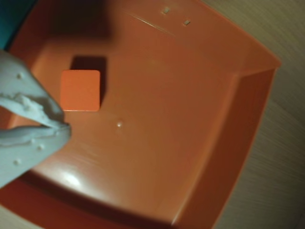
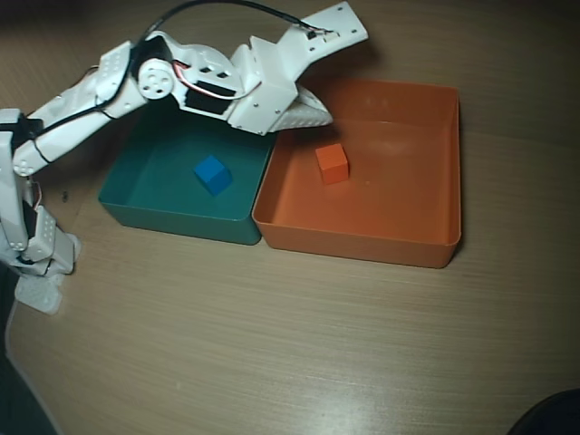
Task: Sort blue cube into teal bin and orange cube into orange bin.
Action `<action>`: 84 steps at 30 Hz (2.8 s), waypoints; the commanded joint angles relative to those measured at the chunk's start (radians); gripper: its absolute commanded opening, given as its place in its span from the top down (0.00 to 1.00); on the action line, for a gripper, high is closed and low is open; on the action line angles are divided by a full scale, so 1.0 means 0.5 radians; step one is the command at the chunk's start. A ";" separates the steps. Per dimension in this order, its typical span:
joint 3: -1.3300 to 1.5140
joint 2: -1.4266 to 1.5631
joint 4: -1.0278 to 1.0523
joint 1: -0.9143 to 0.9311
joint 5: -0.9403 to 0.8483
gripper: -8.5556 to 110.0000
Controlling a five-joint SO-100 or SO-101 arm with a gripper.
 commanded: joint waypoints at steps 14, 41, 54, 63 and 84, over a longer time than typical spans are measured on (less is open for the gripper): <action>0.135 0.657 -0.009 0.469 -0.031 0.98; 3.249 3.132 -0.040 1.193 -0.469 0.98; 4.501 4.314 -0.009 1.022 -0.457 0.98; 4.519 4.415 0.684 1.022 -0.466 0.98; 4.519 4.415 1.022 1.034 -0.273 0.98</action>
